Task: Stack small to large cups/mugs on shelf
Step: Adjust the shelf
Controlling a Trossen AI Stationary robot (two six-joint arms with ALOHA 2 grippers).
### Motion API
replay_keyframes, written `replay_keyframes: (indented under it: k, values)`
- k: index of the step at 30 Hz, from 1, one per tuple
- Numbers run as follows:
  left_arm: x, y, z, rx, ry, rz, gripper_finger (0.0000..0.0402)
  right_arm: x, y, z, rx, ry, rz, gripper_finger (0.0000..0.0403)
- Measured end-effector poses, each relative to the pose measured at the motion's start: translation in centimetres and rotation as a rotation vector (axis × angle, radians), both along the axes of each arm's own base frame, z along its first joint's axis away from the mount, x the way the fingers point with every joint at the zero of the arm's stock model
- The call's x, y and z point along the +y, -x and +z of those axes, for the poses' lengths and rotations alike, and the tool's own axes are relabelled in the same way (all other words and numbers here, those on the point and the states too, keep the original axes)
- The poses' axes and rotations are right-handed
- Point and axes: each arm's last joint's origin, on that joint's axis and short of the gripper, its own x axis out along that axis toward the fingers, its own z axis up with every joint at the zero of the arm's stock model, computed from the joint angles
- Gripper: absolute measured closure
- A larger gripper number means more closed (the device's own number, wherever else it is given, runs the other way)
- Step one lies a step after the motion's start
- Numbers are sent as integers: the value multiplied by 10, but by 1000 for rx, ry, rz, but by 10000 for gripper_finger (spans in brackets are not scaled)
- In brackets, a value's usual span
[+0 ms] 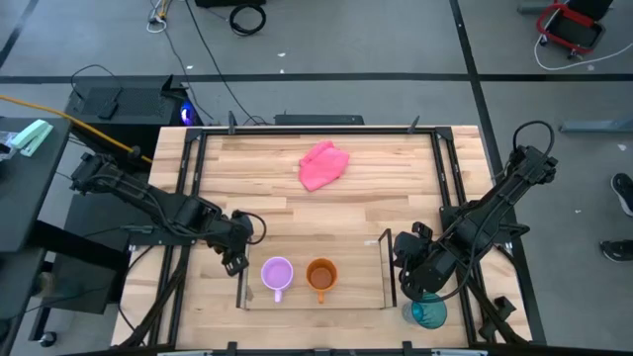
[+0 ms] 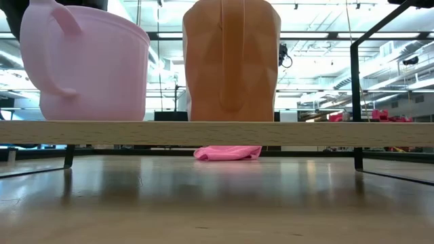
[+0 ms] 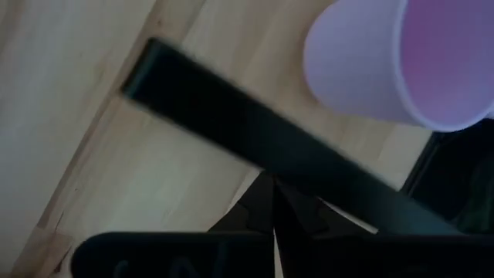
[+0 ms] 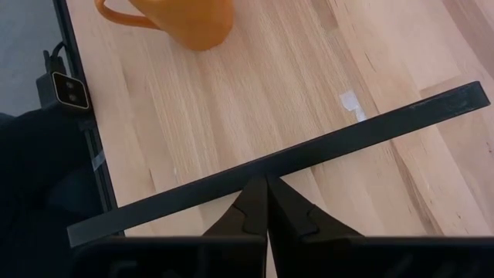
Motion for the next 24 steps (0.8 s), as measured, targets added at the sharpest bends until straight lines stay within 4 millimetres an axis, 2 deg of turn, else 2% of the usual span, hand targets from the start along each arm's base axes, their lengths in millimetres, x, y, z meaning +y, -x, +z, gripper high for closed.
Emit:
replay_keyframes:
  k: [7,17,24]
  values:
    - [1,11,-4,118,-22,45,373,0,0,0,0,0,0,397]
    - [-1,16,-5,158,-36,38,395,0,0,0,6,-12,-3,396]
    - [7,28,-7,246,-187,66,372,-1,2,3,10,-51,-22,396]
